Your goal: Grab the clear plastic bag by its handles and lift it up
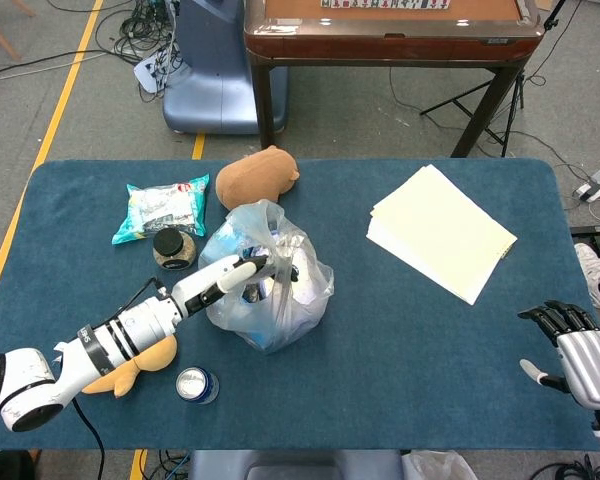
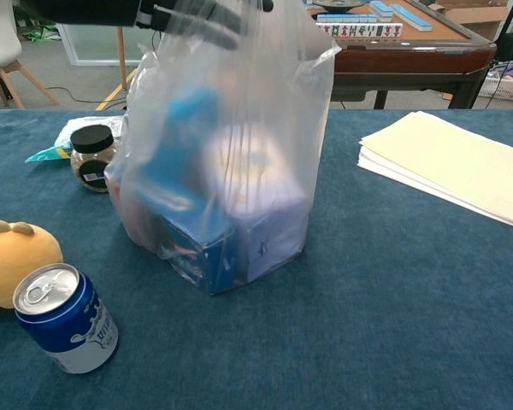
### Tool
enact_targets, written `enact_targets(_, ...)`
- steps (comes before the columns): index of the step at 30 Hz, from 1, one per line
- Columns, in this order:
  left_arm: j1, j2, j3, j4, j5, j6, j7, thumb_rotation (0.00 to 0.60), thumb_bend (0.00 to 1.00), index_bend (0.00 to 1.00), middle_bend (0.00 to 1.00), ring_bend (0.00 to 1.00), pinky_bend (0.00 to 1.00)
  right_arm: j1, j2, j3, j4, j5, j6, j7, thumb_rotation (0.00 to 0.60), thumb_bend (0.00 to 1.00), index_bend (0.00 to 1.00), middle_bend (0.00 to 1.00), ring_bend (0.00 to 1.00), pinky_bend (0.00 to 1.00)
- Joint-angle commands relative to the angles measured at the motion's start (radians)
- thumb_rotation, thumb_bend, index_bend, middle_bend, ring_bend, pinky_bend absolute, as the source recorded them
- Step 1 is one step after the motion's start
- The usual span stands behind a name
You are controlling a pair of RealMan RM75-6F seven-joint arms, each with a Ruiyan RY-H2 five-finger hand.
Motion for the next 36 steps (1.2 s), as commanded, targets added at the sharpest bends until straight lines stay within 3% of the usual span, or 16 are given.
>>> enact_targets(1,-0.018,-0.028,0.008,0.013,-0.009,-0.009,0.005,0.000,0.15,0.24,0.24,0.22,0.09,-0.002,-0.001,0.000,0.004,0.001,0.001,0.004,0.600,0.16,0.30,0.30,0.17,0.21)
enact_targets(12,-0.065,-0.054,-0.032,0.021,-0.100,-0.073,-0.102,0.001,0.15,0.25,0.25,0.24,0.15,-0.007,-0.003,0.001,0.017,0.007,0.004,0.016,0.600,0.16,0.30,0.30,0.17,0.21)
enact_targets(20,-0.115,-0.073,-0.100,0.015,-0.166,-0.162,-0.262,0.047,0.15,0.25,0.26,0.25,0.15,-0.008,-0.003,0.002,0.019,0.007,0.005,0.017,0.600,0.16,0.30,0.30,0.17,0.21)
enact_targets(23,-0.171,-0.110,-0.143,0.046,-0.238,-0.220,-0.282,0.065,0.15,0.25,0.26,0.25,0.16,-0.010,-0.005,0.002,0.020,0.006,0.007,0.019,0.600,0.16,0.30,0.30,0.17,0.21)
enact_targets(29,-0.146,-0.109,-0.189,0.029,-0.315,-0.257,-0.315,0.132,0.15,0.25,0.26,0.25,0.16,-0.016,-0.004,0.002,0.023,0.009,0.016,0.022,0.600,0.16,0.30,0.30,0.17,0.21)
enact_targets(34,-0.078,-0.083,-0.240,0.000,-0.341,-0.293,-0.372,0.244,0.15,0.25,0.28,0.27,0.24,-0.018,-0.002,0.003,0.022,0.008,0.019,0.023,0.600,0.16,0.30,0.30,0.17,0.21)
enact_targets(36,-0.061,-0.076,-0.262,-0.007,-0.346,-0.315,-0.388,0.320,0.15,0.26,0.29,0.29,0.31,-0.018,-0.002,0.004,0.022,0.007,0.019,0.023,0.600,0.16,0.30,0.30,0.17,0.21)
